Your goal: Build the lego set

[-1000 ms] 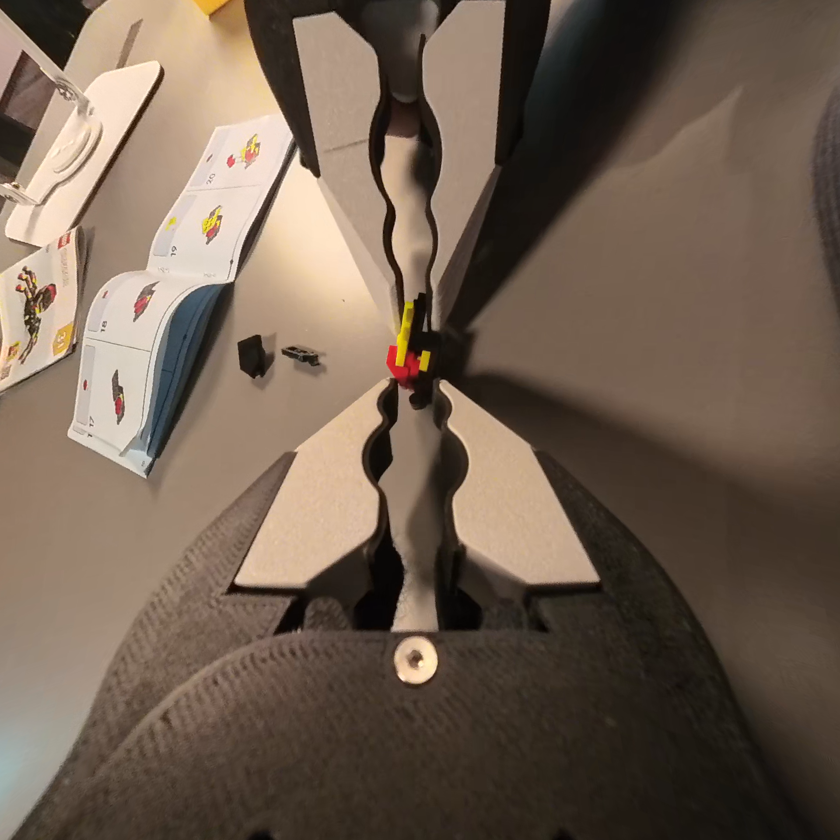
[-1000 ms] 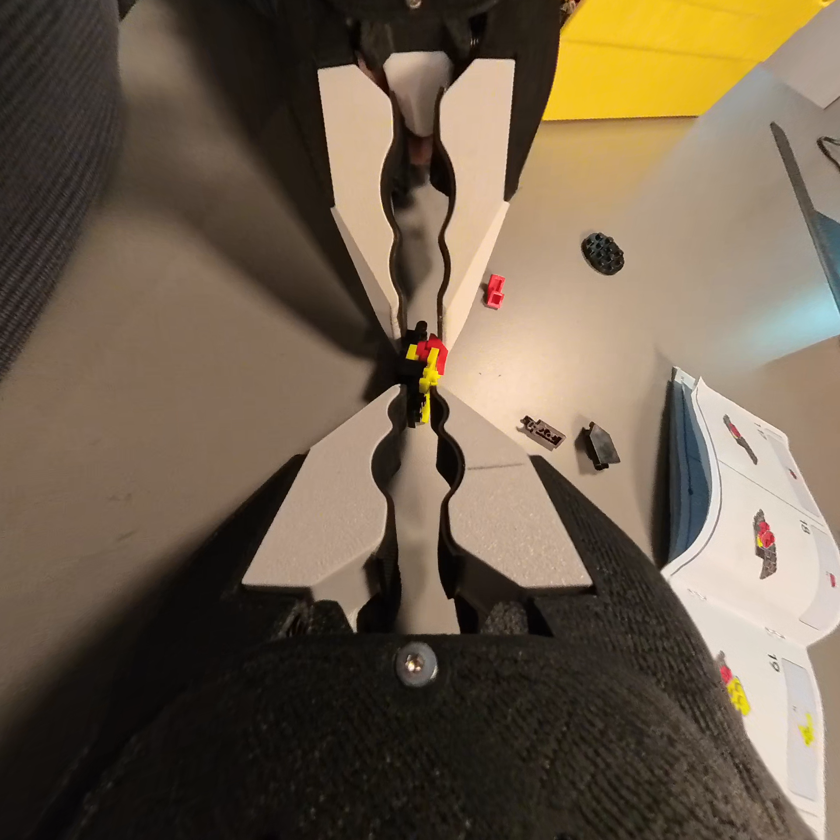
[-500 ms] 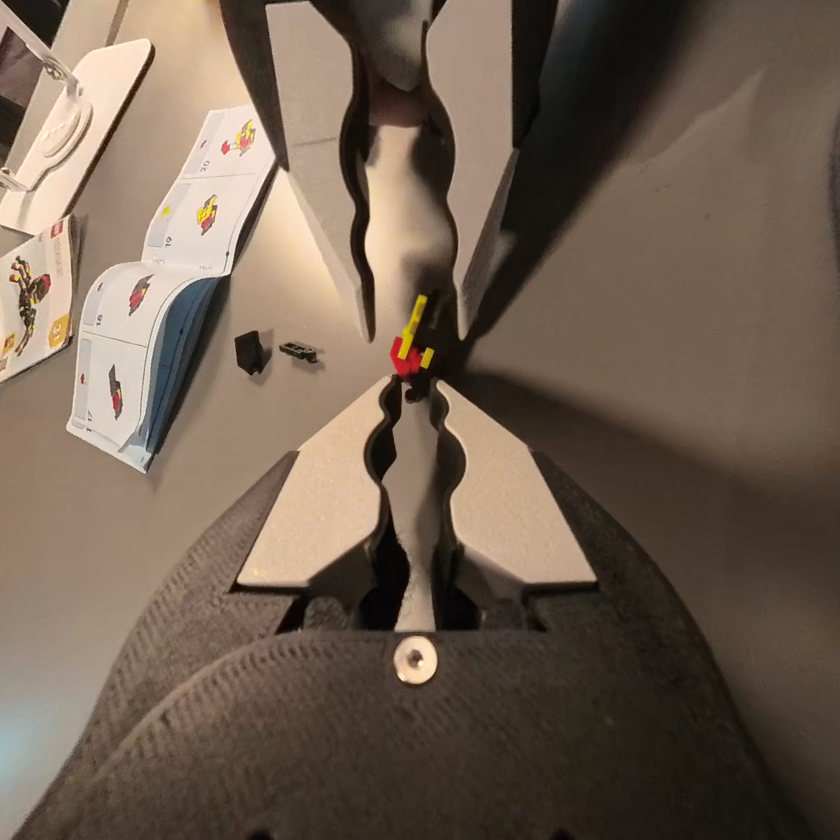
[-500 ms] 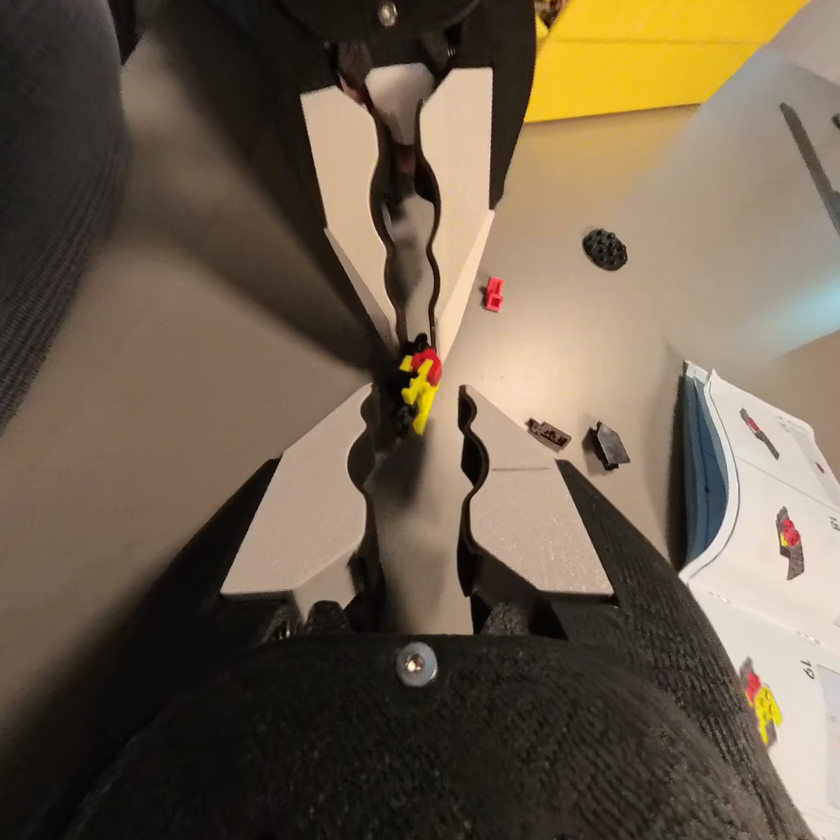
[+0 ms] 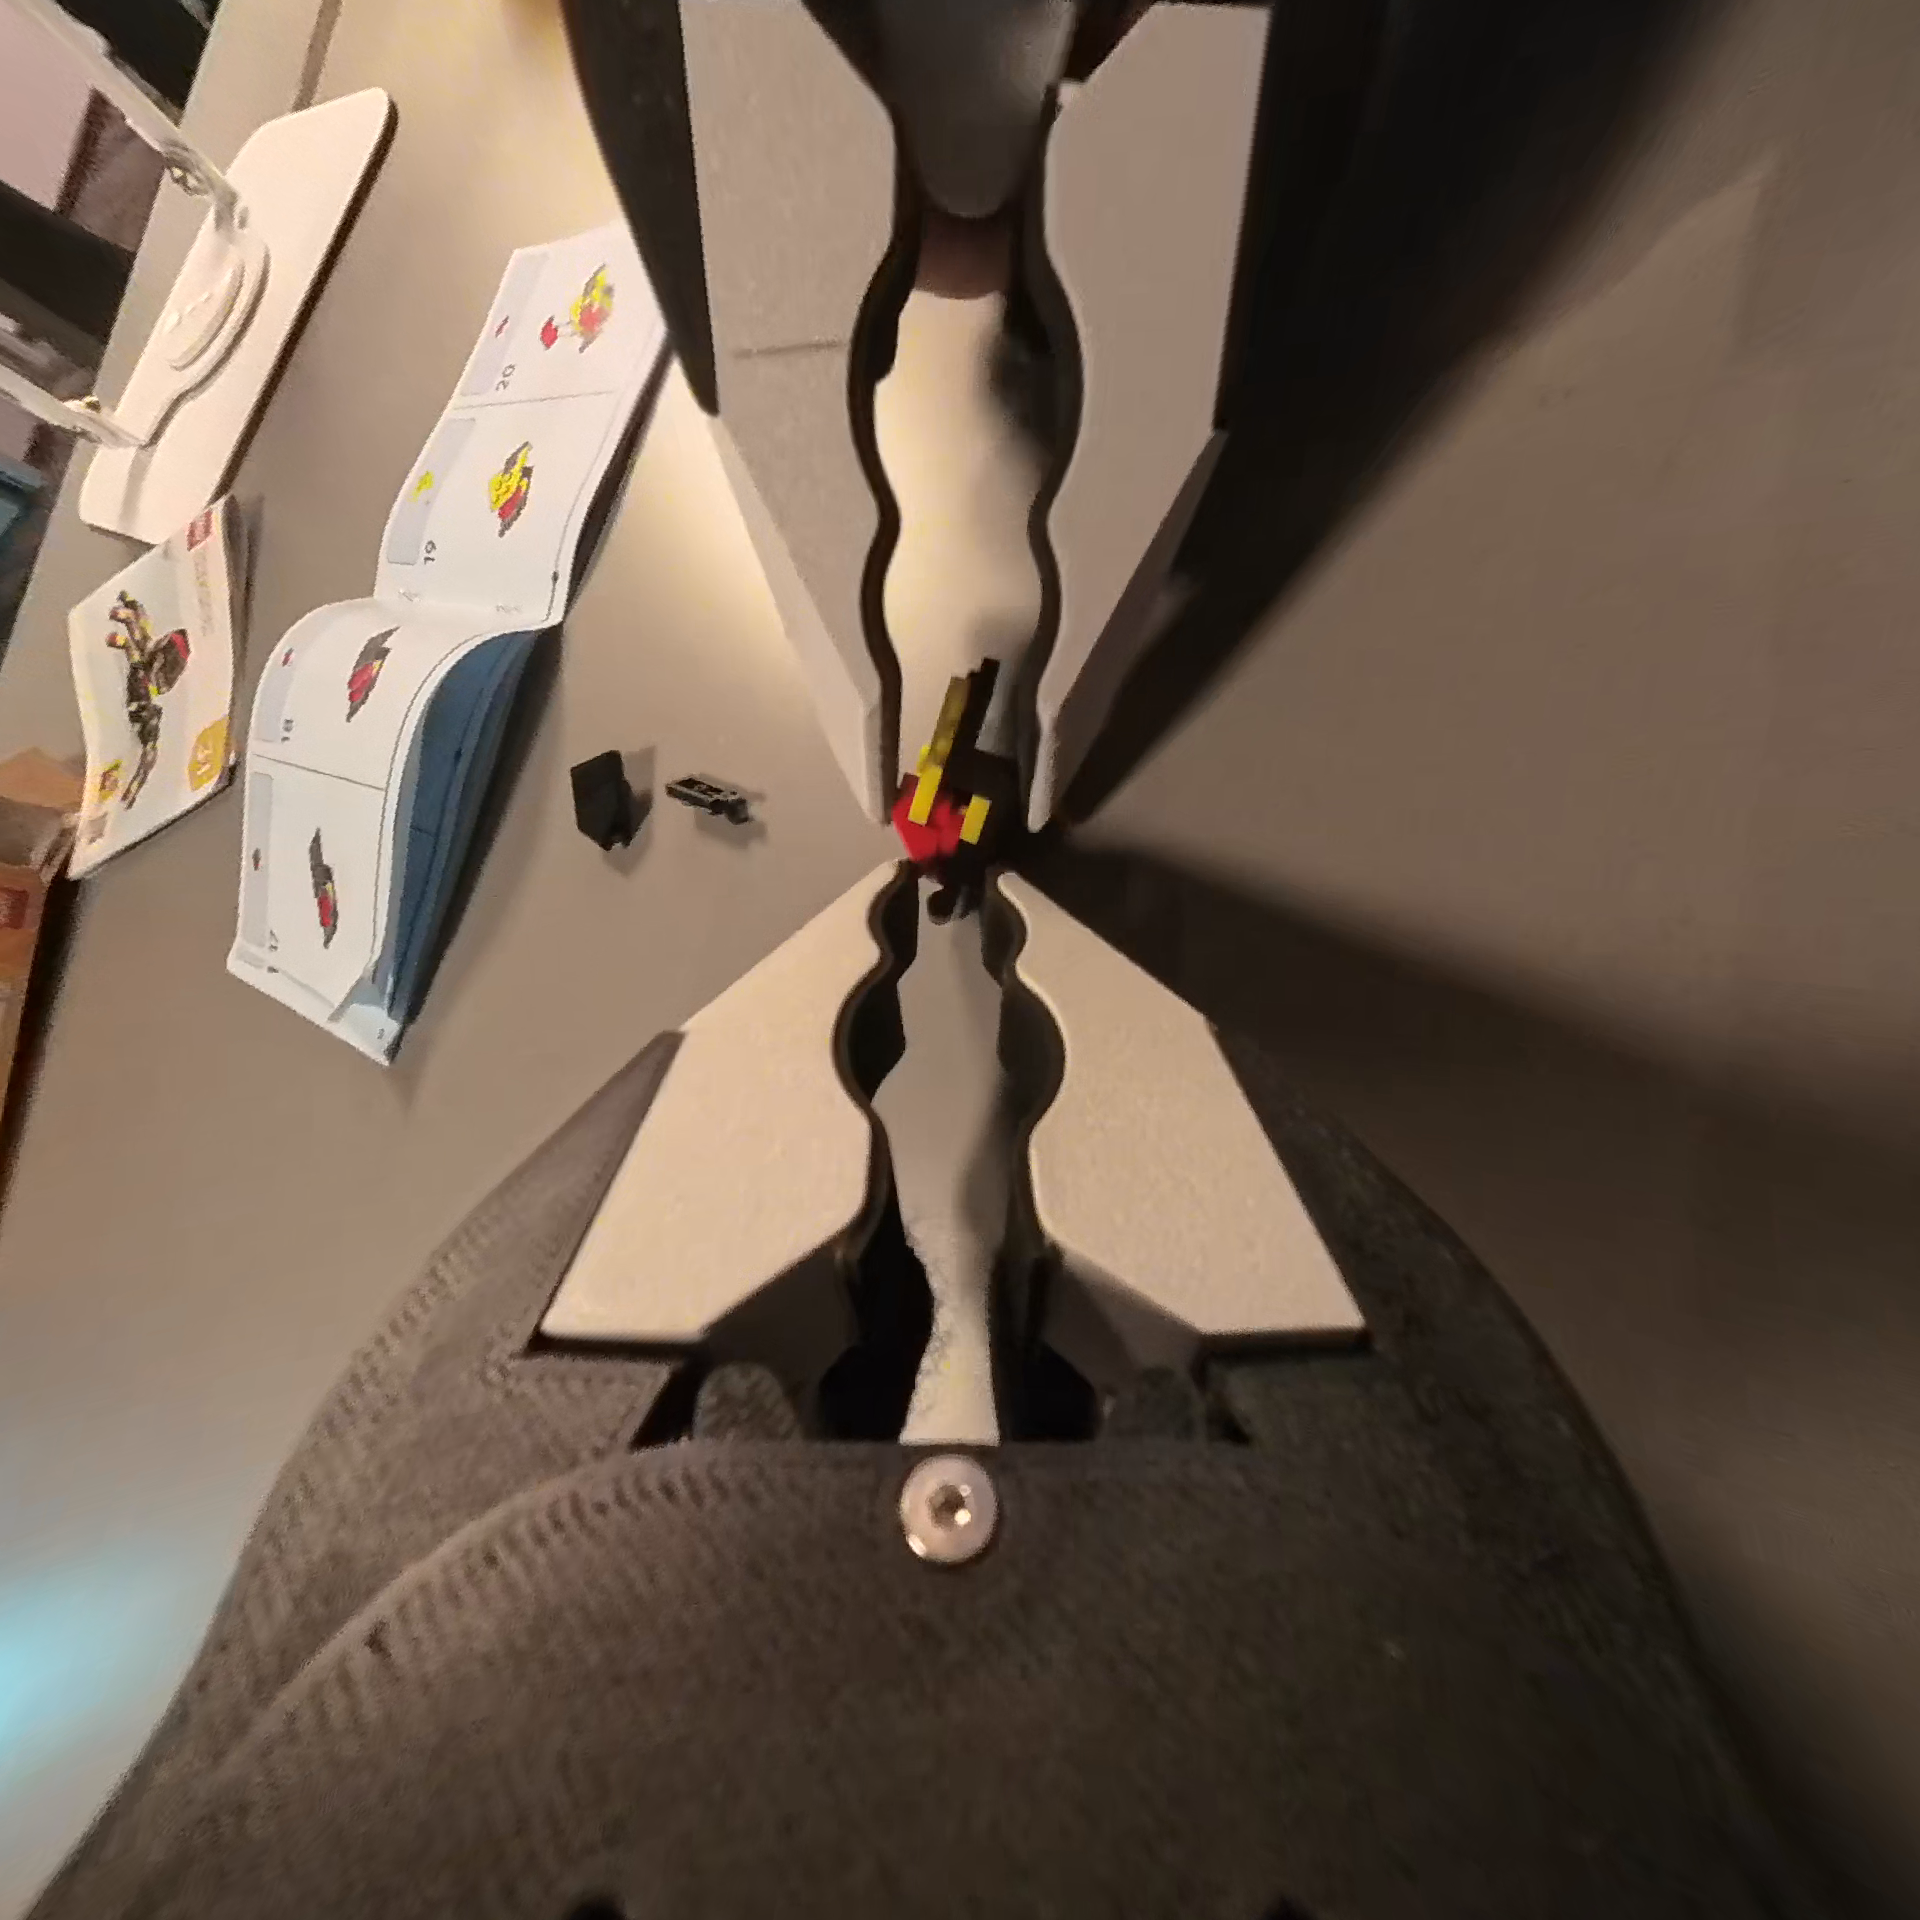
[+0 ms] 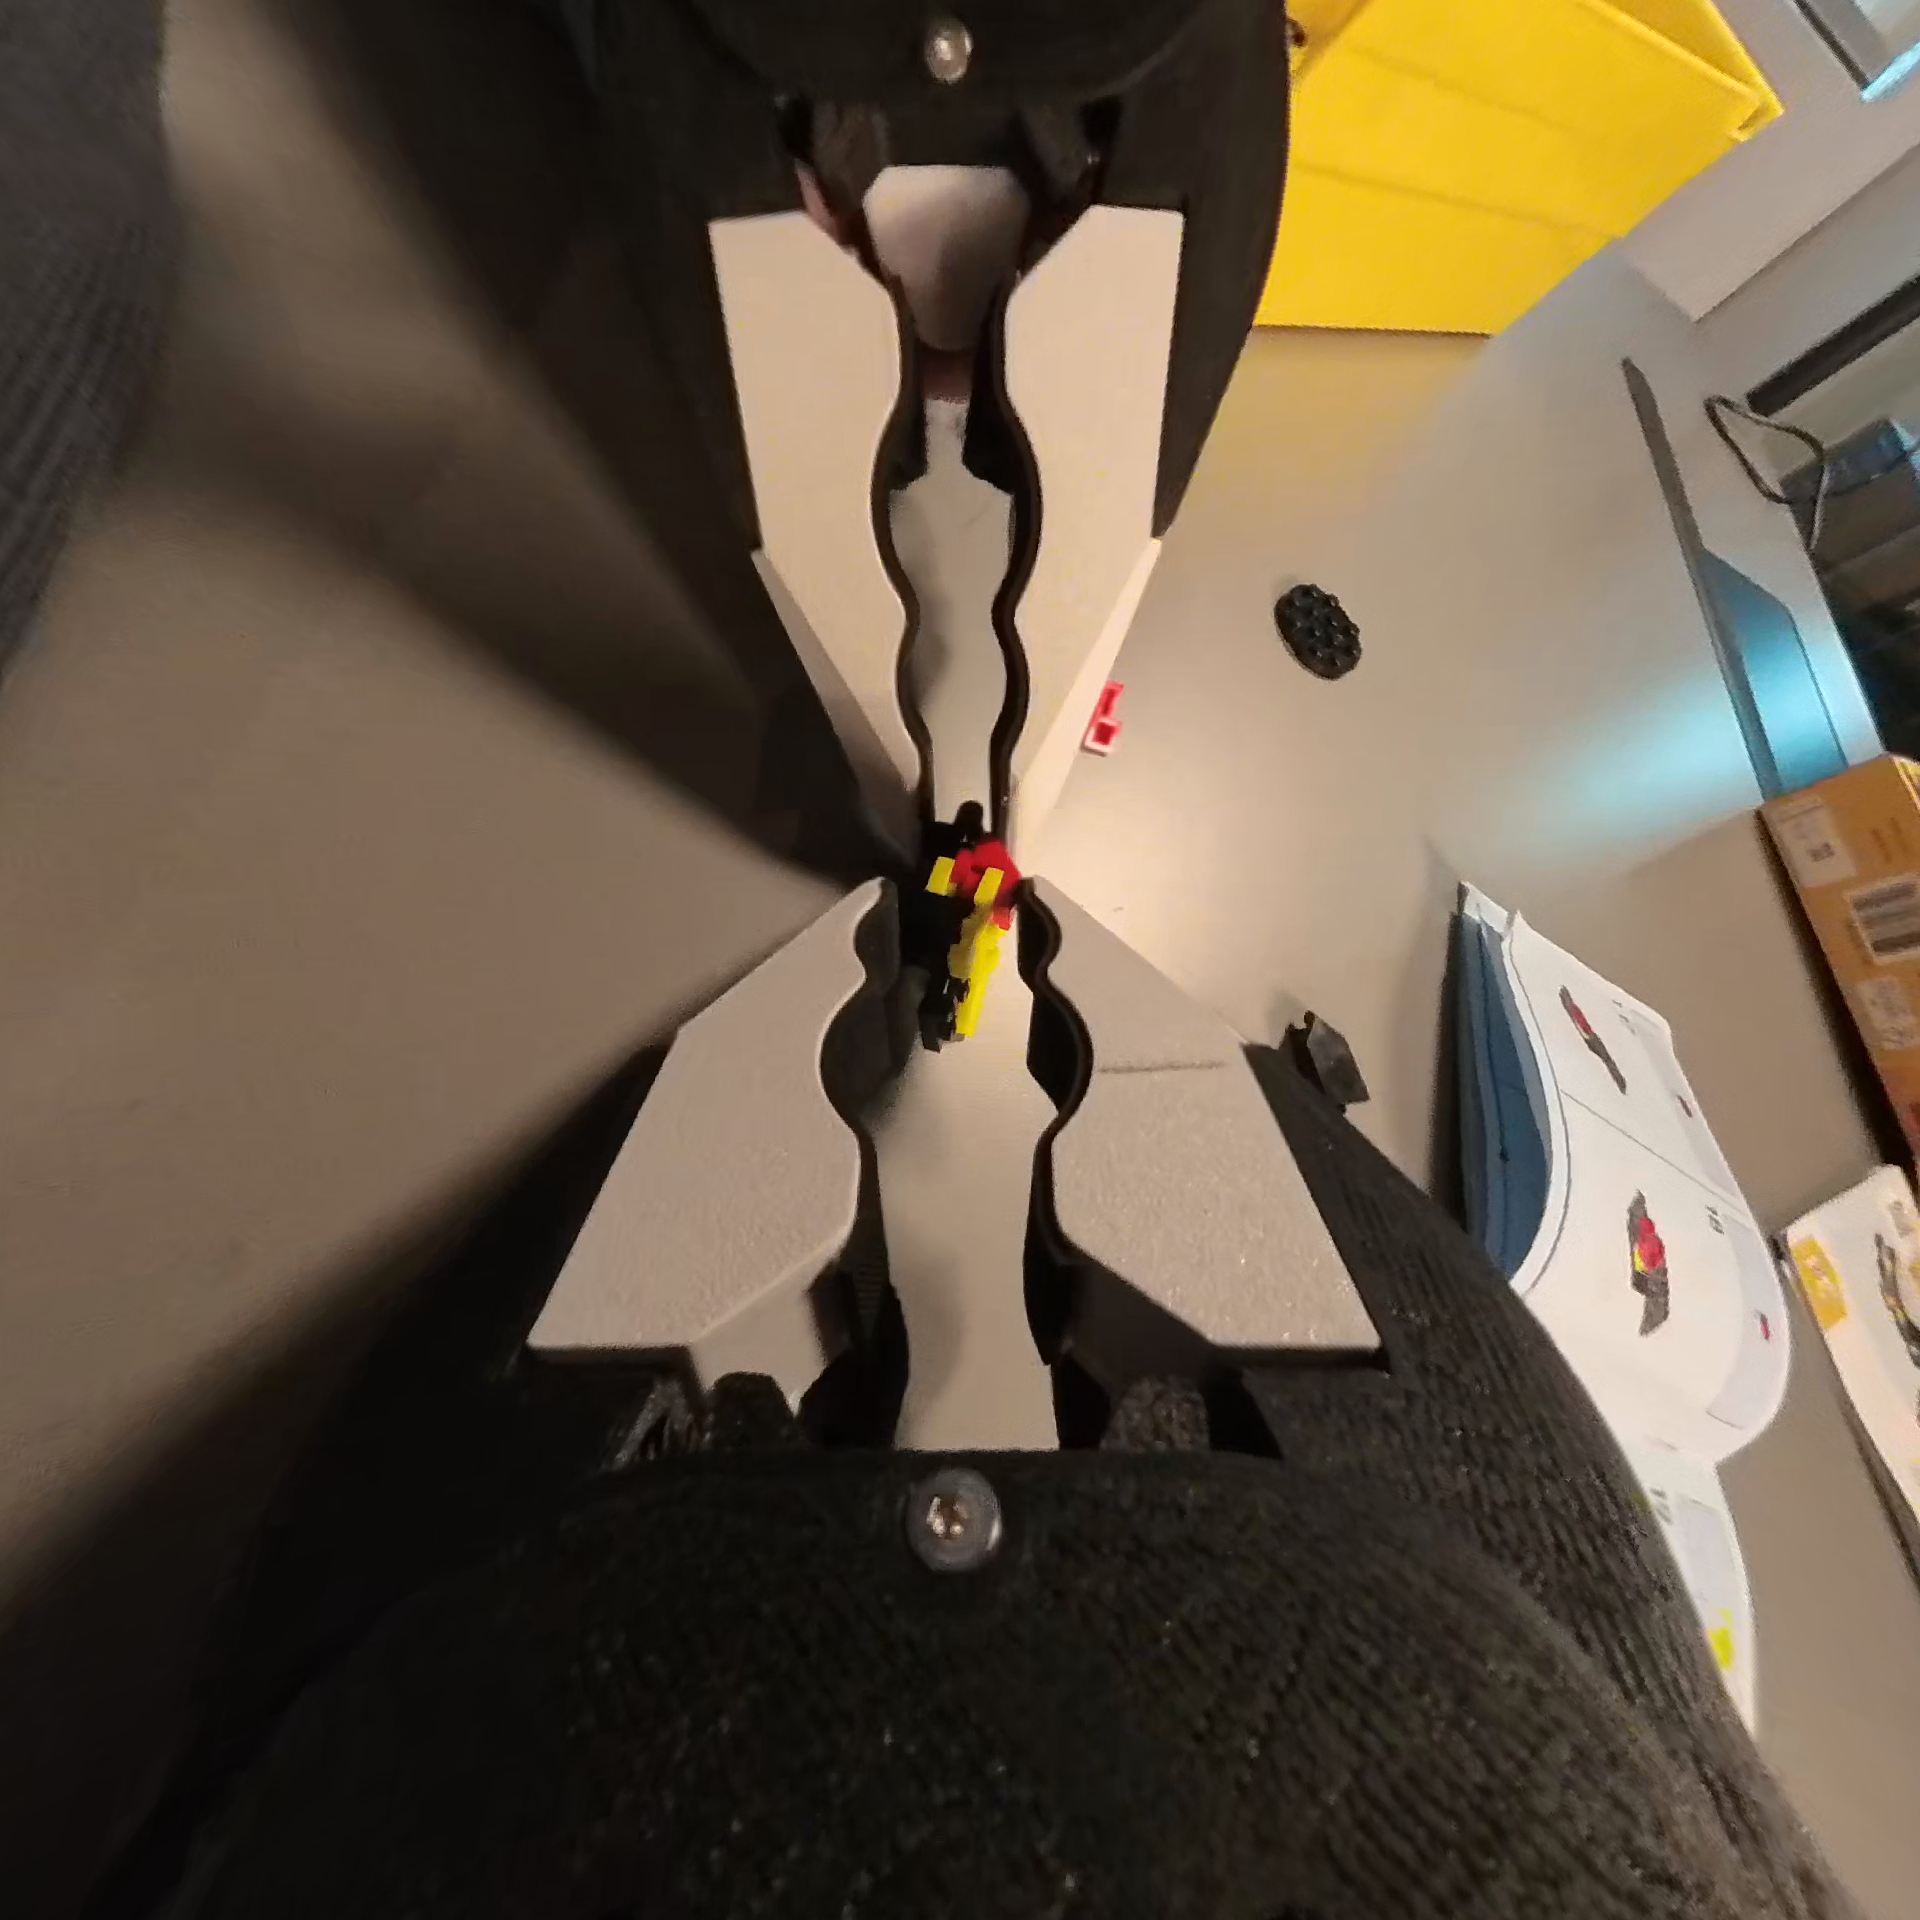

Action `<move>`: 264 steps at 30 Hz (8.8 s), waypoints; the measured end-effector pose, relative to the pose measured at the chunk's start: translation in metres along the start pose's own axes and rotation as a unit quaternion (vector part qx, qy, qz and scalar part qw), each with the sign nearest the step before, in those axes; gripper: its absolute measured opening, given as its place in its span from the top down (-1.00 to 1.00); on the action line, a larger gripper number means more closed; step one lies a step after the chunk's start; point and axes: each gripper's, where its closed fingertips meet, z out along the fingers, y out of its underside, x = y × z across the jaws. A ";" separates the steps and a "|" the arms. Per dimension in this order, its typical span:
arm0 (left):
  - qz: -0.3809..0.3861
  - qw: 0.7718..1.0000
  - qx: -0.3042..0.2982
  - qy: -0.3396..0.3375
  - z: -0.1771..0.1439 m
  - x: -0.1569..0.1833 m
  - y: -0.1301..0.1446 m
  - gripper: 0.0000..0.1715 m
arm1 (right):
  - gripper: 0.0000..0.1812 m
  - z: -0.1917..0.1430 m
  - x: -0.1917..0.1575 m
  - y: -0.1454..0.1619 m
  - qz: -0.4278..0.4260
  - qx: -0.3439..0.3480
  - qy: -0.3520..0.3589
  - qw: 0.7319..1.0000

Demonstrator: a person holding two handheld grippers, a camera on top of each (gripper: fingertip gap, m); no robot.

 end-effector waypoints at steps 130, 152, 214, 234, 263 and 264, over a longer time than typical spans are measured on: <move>-0.253 0.963 0.066 0.065 -0.036 -0.029 -0.035 0.91 | 0.97 -0.022 0.042 -0.018 -0.356 -0.020 0.281 0.891; -0.244 0.964 -0.066 0.085 -0.038 -0.024 0.009 0.91 | 0.97 -0.016 0.038 -0.008 -0.357 -0.041 0.256 0.897; -0.251 0.951 0.175 0.053 -0.042 -0.033 -0.046 0.92 | 0.97 -0.023 0.040 -0.022 -0.339 -0.007 0.274 0.900; -0.207 0.955 0.187 0.100 -0.050 -0.019 -0.052 0.46 | 0.97 -0.029 0.042 -0.027 -0.341 0.006 0.288 0.895; 0.359 0.906 -0.001 -0.226 -0.021 -0.020 -0.019 0.77 | 0.95 -0.013 0.019 -0.022 -0.303 0.014 0.207 0.930; 0.352 0.909 -0.001 -0.224 -0.020 -0.020 -0.018 0.78 | 0.95 -0.013 0.020 -0.021 -0.302 0.012 0.206 0.931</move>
